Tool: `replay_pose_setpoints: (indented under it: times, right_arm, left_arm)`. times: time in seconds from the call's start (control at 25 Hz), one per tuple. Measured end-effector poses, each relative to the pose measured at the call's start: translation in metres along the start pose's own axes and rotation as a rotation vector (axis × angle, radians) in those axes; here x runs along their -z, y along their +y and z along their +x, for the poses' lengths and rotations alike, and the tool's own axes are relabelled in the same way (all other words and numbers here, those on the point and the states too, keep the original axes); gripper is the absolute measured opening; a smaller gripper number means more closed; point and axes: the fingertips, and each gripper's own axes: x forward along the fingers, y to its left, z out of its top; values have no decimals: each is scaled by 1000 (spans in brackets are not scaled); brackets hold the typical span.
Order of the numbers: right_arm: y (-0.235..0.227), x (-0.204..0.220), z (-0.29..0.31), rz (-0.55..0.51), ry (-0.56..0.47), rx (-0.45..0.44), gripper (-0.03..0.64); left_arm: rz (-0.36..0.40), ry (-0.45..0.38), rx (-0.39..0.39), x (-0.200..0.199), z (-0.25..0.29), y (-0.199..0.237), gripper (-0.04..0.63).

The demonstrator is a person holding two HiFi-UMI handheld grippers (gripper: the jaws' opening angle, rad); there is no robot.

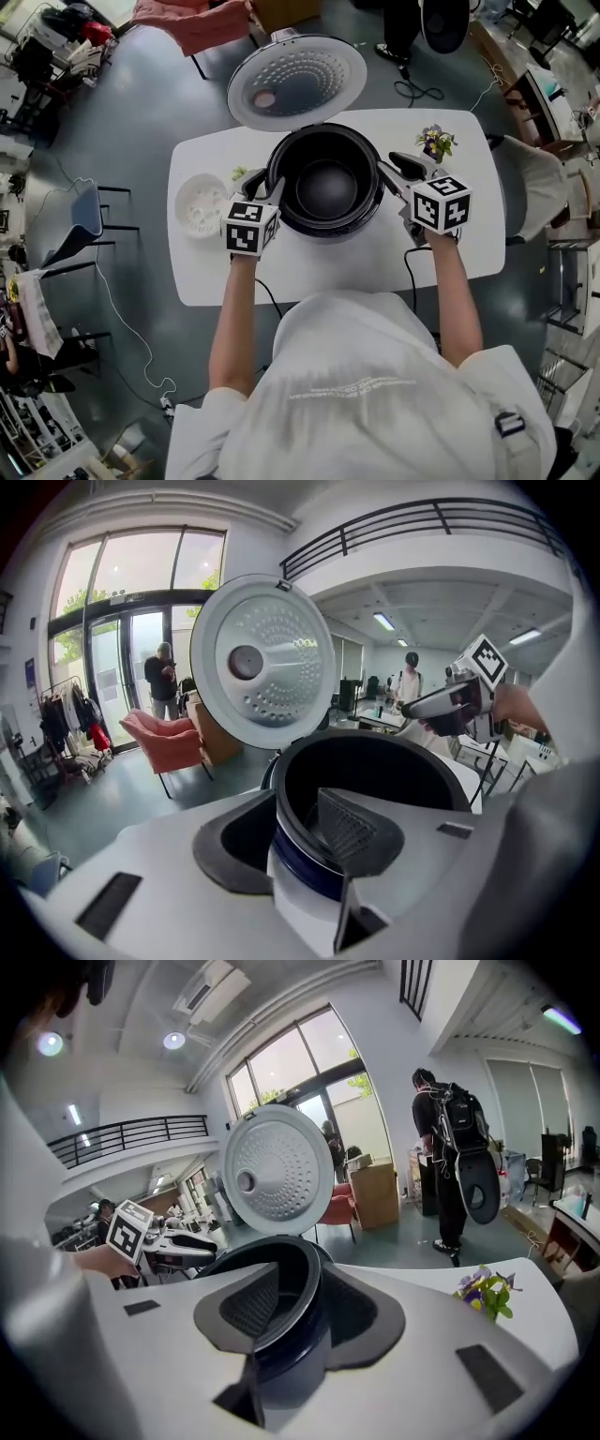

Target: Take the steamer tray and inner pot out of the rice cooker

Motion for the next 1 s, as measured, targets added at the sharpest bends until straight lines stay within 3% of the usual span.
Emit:
replay_pose_setpoints:
  times: [0.4, 0.84, 1.0]
  right_arm:
    - [0, 27, 30, 33, 106, -123, 172]
    - [4, 30, 39, 39, 121, -190, 159]
    - [12, 32, 40, 48, 98, -169, 167]
  left_arm:
    - [-82, 79, -92, 19, 13, 9, 153]
    - [-209, 39, -121, 13, 9, 8, 153]
    - [-338, -13, -101, 12, 4, 6, 153]
